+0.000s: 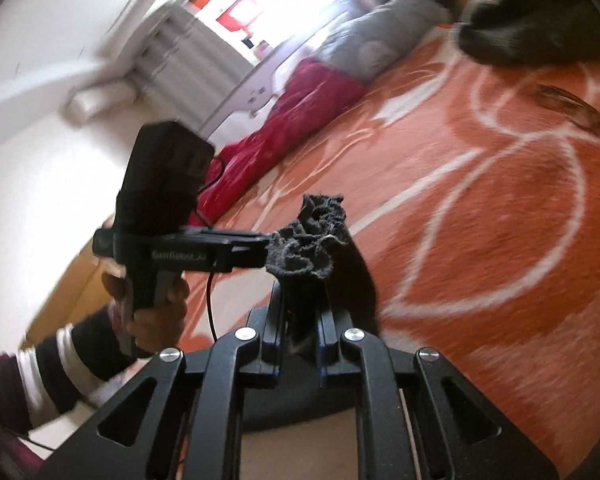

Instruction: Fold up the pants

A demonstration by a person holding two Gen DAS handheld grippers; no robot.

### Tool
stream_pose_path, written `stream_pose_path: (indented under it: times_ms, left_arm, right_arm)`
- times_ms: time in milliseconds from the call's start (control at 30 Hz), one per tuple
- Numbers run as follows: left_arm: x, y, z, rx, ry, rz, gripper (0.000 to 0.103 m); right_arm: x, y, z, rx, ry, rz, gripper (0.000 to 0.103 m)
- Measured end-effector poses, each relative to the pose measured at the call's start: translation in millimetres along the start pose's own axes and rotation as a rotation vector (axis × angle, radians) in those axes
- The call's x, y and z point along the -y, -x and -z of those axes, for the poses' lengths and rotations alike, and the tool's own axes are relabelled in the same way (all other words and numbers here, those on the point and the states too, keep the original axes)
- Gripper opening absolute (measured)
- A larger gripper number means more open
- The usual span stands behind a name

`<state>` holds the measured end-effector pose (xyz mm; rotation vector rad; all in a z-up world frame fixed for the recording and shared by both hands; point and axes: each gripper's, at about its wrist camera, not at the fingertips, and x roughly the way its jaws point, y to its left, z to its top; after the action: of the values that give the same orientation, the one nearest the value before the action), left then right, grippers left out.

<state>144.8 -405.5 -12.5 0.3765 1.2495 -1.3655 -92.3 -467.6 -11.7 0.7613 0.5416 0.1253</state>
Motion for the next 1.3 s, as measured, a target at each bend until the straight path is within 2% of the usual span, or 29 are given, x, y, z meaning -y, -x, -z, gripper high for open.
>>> stream_pose_path:
  times_ms: [133,300,333,400,467,533,567,600,633,667,733,900,967,1067,1167,1233,1300]
  left_arm:
    - [-18.7,12.9,50.0,-0.004,0.096,-0.036,0.015]
    - [-66.7,3.8,122.4,-0.064,0.321,-0.110,0.016]
    - [-76.0,1.0,133.9,-0.080,0.373,-0.110,0.011]
    - [-89.6,8.0,152.1,-0.047,0.473,-0.077,0.010]
    - [-93.1,22.5,160.9,0.003,0.529,-0.069,0.012]
    - [-92.4,35.5,166.7,0.044,0.549,-0.083,0.027]
    - [-92.7,41.0,170.4,0.062,0.570,-0.076,0.031]
    - [-93.2,45.1,173.2,0.080,0.594,-0.062,0.040]
    - [-93.1,48.6,176.3,0.097,0.613,-0.049,0.047]
    - [-92.5,51.3,180.0,0.116,0.632,-0.038,0.050]
    - [-92.6,52.8,186.8,0.151,0.670,0.007,0.061]
    - [-84.1,41.9,185.7,0.213,0.750,0.136,0.065]
    - [-76.0,34.6,177.8,0.208,0.743,0.137,0.068]
    - [-66.5,22.1,163.4,0.178,0.728,0.101,0.069]
    - [-63.3,11.3,156.6,0.173,0.748,0.107,0.069]
    - [-62.7,5.5,155.8,0.171,0.769,0.109,0.069]
    - [-62.6,-0.5,158.3,0.171,0.787,0.125,0.067]
  right_arm:
    - [-29.8,-23.2,25.0,-0.096,0.075,-0.019,0.014]
    - [-51.0,-69.3,69.8,-0.261,0.138,-0.004,0.017]
    - [-52.2,-78.8,77.9,-0.280,0.140,0.014,0.019]
    - [-52.8,-91.9,87.6,-0.312,0.134,0.048,0.020]
    - [-56.5,-93.3,89.4,-0.317,0.133,0.070,0.027]
    - [-61.7,-86.0,83.9,-0.318,0.134,0.059,0.056]
    - [-64.6,-80.1,81.4,-0.314,0.133,0.050,0.063]
    - [-67.6,-72.1,79.8,-0.303,0.137,0.049,0.070]
    - [-68.0,-64.7,79.2,-0.287,0.142,0.042,0.071]
    - [-68.7,-56.7,78.1,-0.276,0.136,0.027,0.071]
    - [-57.6,-40.4,73.9,-0.244,0.068,0.003,0.071]
    - [4.7,-26.2,71.7,-0.187,-0.263,0.005,0.071]
    - [22.1,-28.6,73.5,-0.171,-0.369,-0.031,0.071]
    - [35.8,-35.8,74.4,-0.148,-0.473,-0.078,0.071]
    - [38.8,-39.3,77.6,-0.145,-0.513,-0.110,0.070]
    - [40.2,-45.2,75.3,-0.163,-0.524,-0.088,0.064]
    - [40.0,-46.7,77.7,-0.182,-0.537,-0.085,0.063]
